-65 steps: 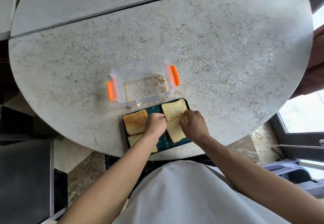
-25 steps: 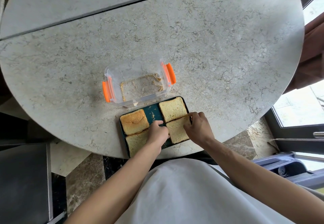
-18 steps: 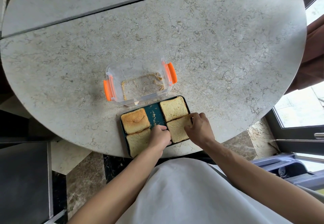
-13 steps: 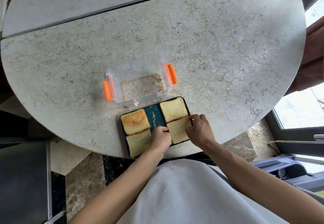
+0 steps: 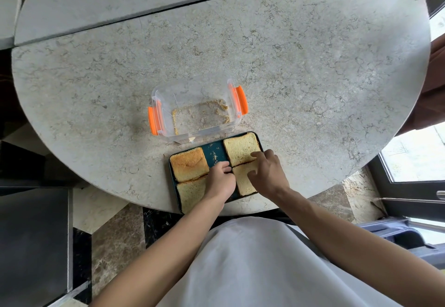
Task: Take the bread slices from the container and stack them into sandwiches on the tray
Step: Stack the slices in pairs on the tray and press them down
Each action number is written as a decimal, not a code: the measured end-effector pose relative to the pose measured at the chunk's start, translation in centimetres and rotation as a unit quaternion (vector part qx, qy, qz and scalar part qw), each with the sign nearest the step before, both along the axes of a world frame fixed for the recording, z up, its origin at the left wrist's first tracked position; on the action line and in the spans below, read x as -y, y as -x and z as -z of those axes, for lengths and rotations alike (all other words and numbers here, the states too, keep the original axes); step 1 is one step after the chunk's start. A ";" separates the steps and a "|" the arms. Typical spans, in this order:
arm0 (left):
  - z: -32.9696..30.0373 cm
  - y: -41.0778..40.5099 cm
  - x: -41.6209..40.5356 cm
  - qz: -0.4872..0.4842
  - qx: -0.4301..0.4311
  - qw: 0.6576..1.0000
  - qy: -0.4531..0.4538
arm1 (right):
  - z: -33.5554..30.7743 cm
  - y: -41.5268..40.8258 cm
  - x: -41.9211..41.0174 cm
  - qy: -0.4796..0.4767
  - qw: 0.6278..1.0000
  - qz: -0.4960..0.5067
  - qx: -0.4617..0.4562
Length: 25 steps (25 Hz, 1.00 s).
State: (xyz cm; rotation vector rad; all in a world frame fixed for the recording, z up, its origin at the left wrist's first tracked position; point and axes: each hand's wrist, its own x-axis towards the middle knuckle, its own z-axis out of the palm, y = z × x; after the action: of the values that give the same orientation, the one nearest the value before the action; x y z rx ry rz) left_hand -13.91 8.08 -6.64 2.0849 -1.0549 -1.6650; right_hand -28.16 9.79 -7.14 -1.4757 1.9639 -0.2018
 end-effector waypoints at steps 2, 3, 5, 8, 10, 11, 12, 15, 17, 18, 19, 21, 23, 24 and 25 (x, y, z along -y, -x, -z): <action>-0.3 0.3 0.2 0.024 0.001 1.000 0.009 | 0.1 -0.4 0.2 -0.013 1.000 -0.020 -0.010; -0.5 0.4 0.2 0.030 0.001 0.999 0.010 | 0.1 -0.4 0.2 -0.018 0.999 -0.025 -0.013; -0.5 0.1 0.1 0.025 -0.007 1.000 0.009 | 0.1 -0.3 0.3 -0.013 1.000 -0.014 -0.008; -1.0 -1.4 -0.6 0.024 0.022 0.998 0.054 | 0.0 0.7 0.7 0.011 0.999 0.044 -0.006; -1.2 -3.4 -1.6 0.025 0.150 0.979 0.137 | 0.1 1.4 1.0 0.001 0.998 0.068 -0.007; -1.2 -4.8 -2.1 0.023 0.230 0.957 0.174 | 0.1 1.6 1.1 -0.010 0.997 0.075 -0.001; -0.9 -6.2 -2.6 0.018 0.291 0.937 0.191 | 0.2 1.6 1.1 -0.020 0.997 0.079 0.008; -0.1 -9.5 -3.3 -0.024 0.298 0.949 0.100 | 0.5 1.4 1.0 -0.029 0.996 0.083 0.022; 0.4 -10.3 -3.2 -0.028 0.265 0.962 0.058 | 0.5 1.4 1.1 -0.030 0.995 0.094 0.025; 0.7 -10.3 -3.2 -0.021 0.262 0.963 0.064 | 0.4 1.3 1.2 -0.031 0.994 0.097 0.025; 0.8 -10.2 -3.0 -0.018 0.262 0.962 0.072 | 0.3 1.3 1.2 -0.033 0.994 0.099 0.024; 1.1 -10.0 -2.6 -0.028 0.264 0.961 0.076 | 0.3 1.3 1.1 -0.032 0.995 0.095 0.021; 1.2 -10.0 -2.5 -0.032 0.265 0.961 0.071 | 0.4 1.2 1.0 -0.031 0.995 0.090 0.021; 1.3 -10.0 -2.5 -0.028 0.267 0.961 0.070 | 0.4 1.2 1.0 -0.032 0.995 0.091 0.022; 1.3 -10.1 -2.5 -0.023 0.269 0.960 0.070 | 0.3 1.2 1.0 -0.034 0.995 0.093 0.024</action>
State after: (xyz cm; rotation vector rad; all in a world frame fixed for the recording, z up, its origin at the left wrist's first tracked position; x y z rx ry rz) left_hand -3.85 10.60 -7.90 2.5028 -1.2153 -0.9777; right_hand -29.35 8.81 -7.45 -1.2346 2.0486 -0.2462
